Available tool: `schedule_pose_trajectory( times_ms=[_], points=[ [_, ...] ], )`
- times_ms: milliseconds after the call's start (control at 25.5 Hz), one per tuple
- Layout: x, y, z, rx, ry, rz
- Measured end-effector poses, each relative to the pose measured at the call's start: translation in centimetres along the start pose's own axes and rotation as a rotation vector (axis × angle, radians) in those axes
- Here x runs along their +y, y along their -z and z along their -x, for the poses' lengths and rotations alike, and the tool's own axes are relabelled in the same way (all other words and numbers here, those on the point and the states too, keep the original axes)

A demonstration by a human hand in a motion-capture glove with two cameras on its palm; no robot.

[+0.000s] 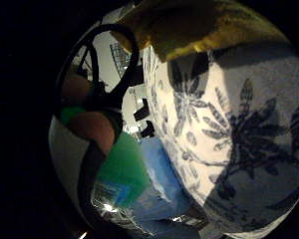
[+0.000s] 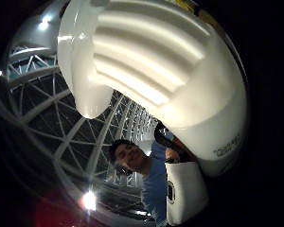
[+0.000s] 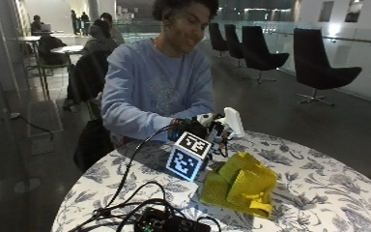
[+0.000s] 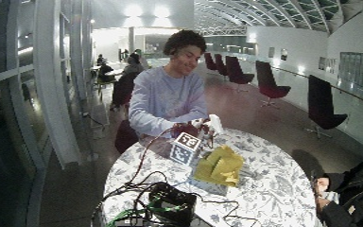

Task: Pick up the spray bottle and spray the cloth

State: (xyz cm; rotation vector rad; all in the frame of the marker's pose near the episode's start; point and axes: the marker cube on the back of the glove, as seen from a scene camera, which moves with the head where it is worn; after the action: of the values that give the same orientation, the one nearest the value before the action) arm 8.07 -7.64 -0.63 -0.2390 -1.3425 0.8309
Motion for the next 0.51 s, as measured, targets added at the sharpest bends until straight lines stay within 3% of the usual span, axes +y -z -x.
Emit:
schedule_pose_trajectory(
  times_ms=[510],
  points=[
    [0.02, -0.57, -0.25, -0.069, -0.070, 0.016]
  ],
)
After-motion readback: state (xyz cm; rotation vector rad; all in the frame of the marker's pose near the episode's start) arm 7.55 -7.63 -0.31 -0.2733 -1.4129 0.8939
